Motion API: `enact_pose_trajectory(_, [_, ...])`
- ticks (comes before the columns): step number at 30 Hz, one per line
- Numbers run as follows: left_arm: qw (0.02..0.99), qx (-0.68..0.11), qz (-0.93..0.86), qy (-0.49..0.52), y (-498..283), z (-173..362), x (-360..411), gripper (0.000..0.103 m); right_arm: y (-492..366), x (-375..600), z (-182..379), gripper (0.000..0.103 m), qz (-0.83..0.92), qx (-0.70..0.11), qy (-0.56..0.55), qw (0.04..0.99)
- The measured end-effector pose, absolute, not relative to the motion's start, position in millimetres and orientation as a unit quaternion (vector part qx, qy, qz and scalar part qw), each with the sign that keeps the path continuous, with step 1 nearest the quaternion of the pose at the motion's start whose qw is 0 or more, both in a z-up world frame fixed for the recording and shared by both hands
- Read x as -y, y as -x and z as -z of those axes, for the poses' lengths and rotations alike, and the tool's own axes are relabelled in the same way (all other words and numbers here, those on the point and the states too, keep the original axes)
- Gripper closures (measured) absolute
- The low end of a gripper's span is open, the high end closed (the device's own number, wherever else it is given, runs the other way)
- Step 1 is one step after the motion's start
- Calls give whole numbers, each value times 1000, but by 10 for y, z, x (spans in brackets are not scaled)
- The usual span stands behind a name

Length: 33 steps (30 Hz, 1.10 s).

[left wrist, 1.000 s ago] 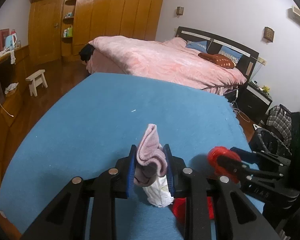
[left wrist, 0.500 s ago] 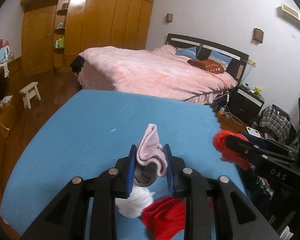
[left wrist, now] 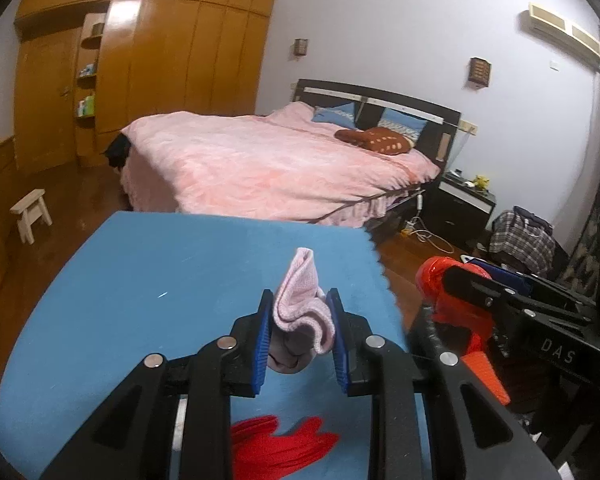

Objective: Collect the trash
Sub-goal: 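Carry the pink sock and red bag over the black bin and open both tools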

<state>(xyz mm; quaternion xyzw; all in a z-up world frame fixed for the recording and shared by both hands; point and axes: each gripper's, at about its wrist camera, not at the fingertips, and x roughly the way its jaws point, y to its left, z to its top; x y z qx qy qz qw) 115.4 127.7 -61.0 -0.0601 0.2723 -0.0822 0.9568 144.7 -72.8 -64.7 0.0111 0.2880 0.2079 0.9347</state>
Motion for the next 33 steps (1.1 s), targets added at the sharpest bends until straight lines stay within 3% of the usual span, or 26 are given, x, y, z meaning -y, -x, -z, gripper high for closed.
enact_pose_trajectory(17, [952,-252,168,38,-1276,386,-340,77,-1256,1710,402,59,-128,-257,-29,957])
enact_pose_trajectory(33, [929,-262,259,23,-1380,478,662,77,-1014,2738,563,59,-31,-262,-43,964])
